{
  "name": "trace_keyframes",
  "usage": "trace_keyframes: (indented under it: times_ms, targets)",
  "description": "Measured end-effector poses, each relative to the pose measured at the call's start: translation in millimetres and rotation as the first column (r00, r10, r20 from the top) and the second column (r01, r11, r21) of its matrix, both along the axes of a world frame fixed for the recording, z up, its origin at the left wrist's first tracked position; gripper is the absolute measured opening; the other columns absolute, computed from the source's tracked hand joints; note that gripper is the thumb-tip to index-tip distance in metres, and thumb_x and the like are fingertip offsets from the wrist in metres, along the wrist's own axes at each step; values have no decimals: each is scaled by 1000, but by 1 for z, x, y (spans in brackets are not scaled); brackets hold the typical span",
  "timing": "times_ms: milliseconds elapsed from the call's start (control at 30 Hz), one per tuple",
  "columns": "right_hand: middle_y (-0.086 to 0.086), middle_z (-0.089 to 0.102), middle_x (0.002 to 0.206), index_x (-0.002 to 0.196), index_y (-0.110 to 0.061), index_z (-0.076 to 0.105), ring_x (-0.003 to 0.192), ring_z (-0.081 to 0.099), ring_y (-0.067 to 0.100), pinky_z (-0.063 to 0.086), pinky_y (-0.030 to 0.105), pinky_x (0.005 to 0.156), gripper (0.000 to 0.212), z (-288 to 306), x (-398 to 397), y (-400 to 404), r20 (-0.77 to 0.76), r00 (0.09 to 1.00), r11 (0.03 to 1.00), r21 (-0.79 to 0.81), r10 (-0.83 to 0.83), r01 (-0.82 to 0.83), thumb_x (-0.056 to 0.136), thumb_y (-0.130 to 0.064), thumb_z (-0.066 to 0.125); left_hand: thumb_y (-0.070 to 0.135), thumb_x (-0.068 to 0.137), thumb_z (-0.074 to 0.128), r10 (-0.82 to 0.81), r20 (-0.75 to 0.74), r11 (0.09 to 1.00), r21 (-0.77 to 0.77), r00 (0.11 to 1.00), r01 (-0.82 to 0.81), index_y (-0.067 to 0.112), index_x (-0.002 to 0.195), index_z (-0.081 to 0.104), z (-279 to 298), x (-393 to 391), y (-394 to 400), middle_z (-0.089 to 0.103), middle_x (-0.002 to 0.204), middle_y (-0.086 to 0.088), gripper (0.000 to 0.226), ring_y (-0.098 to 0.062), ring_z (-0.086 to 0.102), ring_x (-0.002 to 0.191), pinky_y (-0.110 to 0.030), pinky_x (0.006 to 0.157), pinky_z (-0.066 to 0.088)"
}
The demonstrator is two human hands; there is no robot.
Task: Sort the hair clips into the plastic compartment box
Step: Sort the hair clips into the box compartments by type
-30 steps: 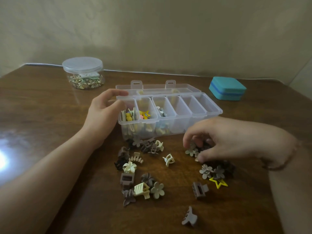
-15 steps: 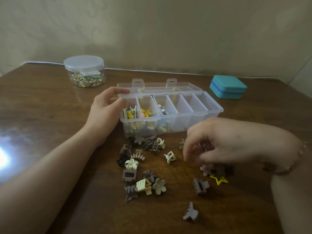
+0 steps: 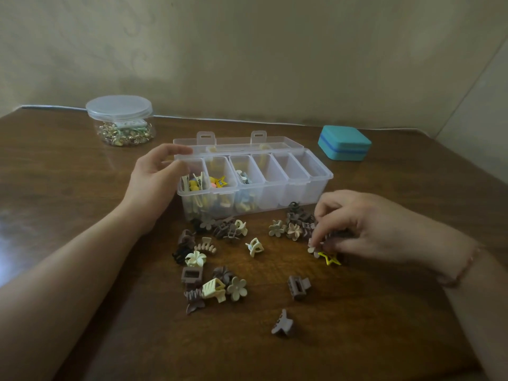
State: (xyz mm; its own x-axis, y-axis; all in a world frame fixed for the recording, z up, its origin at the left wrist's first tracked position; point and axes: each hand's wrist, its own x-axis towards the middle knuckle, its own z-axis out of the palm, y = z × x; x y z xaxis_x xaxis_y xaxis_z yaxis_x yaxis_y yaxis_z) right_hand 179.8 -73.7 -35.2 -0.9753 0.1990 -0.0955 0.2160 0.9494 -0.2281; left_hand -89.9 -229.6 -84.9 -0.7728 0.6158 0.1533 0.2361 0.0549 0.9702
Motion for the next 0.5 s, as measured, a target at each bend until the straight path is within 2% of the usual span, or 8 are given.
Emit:
trace_keyframes:
  times_ms: [67, 167, 233, 333, 400, 500]
  targets:
    - [-26, 49, 96, 95, -48, 68, 97, 50, -3, 50, 25, 75, 20, 0, 6, 1, -96, 995, 999, 32, -10, 13, 83, -31, 68, 10, 88, 55, -3, 0, 1000, 0, 1000, 3, 27, 111, 67, 0, 0, -1, 76, 98, 0, 32, -2, 64, 96, -24, 74, 44]
    - [-26, 51, 94, 99, -45, 68, 93, 55, 2, 50, 22, 69, 18, 0, 22, -8, -181, 983, 1000, -1, -22, 22, 83, -42, 60, 9, 88, 54, -1, -5, 1000, -7, 1000, 1, 25, 113, 67, 0, 0, 0, 75, 101, -1, 33, 0, 62, 95, -23, 73, 43]
    - [-26, 48, 93, 103, -46, 64, 87, 54, 0, 49, 20, 65, 24, -10, 35, -14, -179, 984, 992, 119, -11, 32, 85, -52, 50, 8, 89, 54, -3, -3, 1000, -7, 1000, 3, 24, 115, 66, 1, 0, 0, 75, 102, -1, 33, 2, 62, 92, -22, 71, 43]
    - [-22, 46, 95, 112, -42, 63, 80, 49, 1, 47, 17, 58, 36, -30, 51, -21, -169, 984, 956, 276, -50, 96, 86, -56, 43, 8, 89, 54, -7, 3, 1000, 0, 1000, 7, 23, 116, 65, 1, 1, 0, 74, 102, -1, 33, 3, 62, 90, -21, 70, 42]
    - [-18, 48, 99, 115, -37, 65, 84, 47, 3, 45, 19, 61, 39, -41, 59, -27, -178, 982, 948, 299, -60, 112, 88, -55, 43, 7, 89, 53, -6, 0, 1000, -3, 1000, 6, 23, 116, 66, 1, 1, 0, 75, 102, -1, 33, 4, 62, 90, -21, 70, 43]
    - [-15, 51, 115, 118, -37, 64, 102, 50, 8, 49, 26, 73, 36, -51, 68, -37, -232, 973, 957, 282, 4, 63, 91, -52, 46, 8, 89, 53, -5, -11, 1000, -7, 1000, 5, 24, 115, 66, 0, 1, 0, 75, 102, -3, 34, 2, 61, 92, -21, 71, 41]
